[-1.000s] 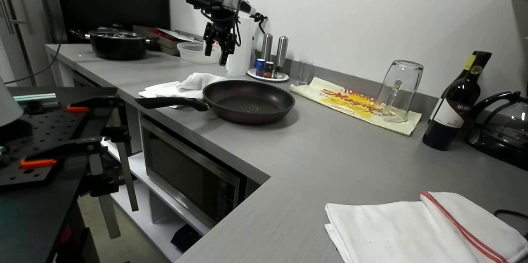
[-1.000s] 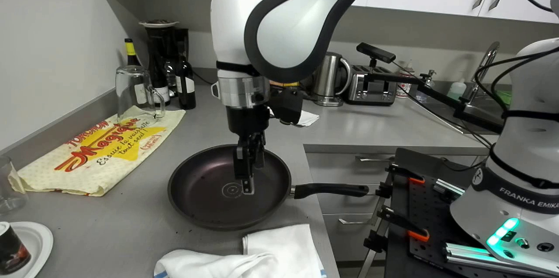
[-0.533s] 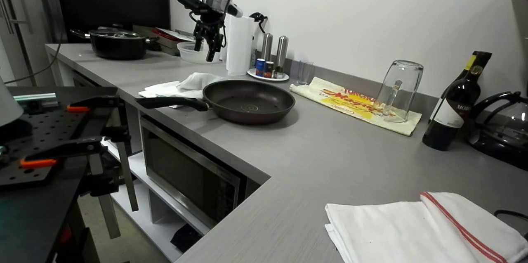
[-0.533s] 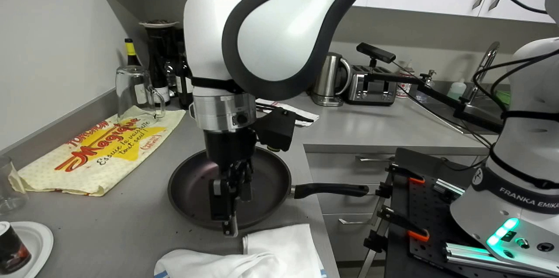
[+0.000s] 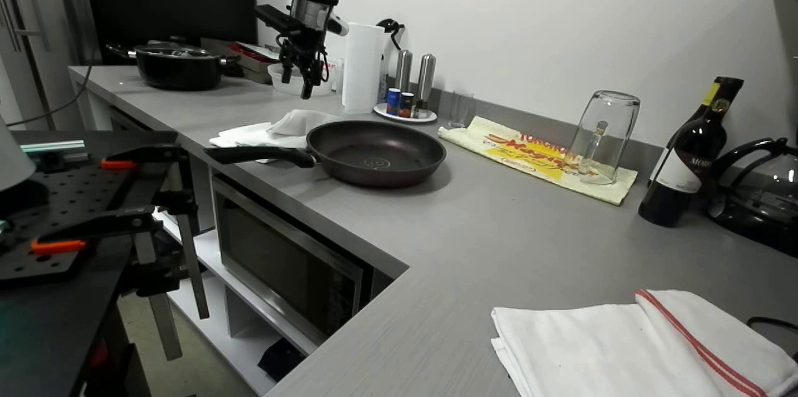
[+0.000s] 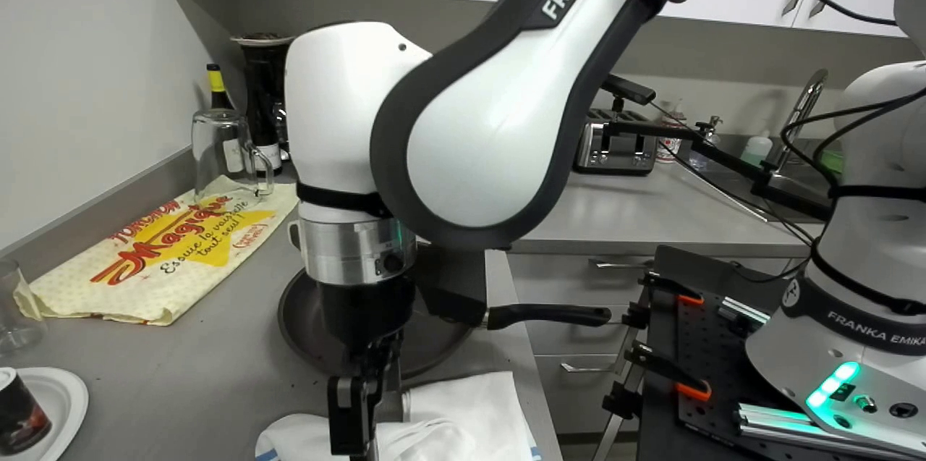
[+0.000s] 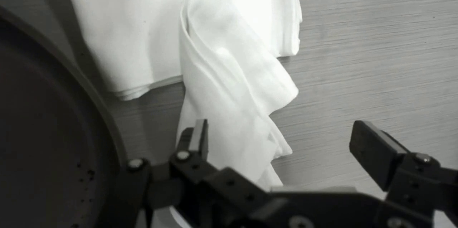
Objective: Use the white and blue towel to wipe the pan
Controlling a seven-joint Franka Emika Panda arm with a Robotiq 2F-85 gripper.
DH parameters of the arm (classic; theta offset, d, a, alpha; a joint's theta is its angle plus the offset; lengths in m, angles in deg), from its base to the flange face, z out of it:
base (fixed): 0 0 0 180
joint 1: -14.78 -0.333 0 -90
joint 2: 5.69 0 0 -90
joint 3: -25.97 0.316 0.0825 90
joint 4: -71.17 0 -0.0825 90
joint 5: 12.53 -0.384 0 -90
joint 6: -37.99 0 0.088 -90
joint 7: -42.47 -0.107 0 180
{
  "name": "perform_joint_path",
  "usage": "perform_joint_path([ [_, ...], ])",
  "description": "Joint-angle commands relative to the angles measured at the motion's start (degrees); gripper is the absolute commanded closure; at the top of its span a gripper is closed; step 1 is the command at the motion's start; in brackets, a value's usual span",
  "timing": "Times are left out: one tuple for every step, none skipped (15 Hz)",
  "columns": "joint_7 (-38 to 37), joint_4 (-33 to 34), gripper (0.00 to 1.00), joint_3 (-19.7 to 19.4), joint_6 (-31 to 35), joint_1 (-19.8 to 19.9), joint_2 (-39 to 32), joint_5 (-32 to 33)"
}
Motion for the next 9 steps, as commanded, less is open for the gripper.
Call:
perform_joint_path([
  [-0.1,1.0,0.0,-0.6,5.0,-1.6,-3.9,2.2],
  [0.0,1.1,0.0,-0.7,5.9,-1.7,-4.7,2.5],
  [0.1,1.1,0.0,-0.9,6.8,-1.9,-5.4,3.0],
  [-0.1,1.2,0.0,-1.2,7.6,-2.2,-6.0,3.5],
  [-0.5,1.0,0.0,-2.5,9.3,-3.4,-6.6,5.8],
  [-0.4,1.1,0.0,-3.2,10.2,-3.8,-7.1,7.4],
  [-0.4,1.1,0.0,-4.0,11.2,-4.2,-7.4,9.0],
  [-0.4,1.1,0.0,-4.5,12.0,-4.5,-7.7,10.2],
  [-0.4,1.1,0.0,-4.9,12.5,-4.6,-7.9,11.0],
])
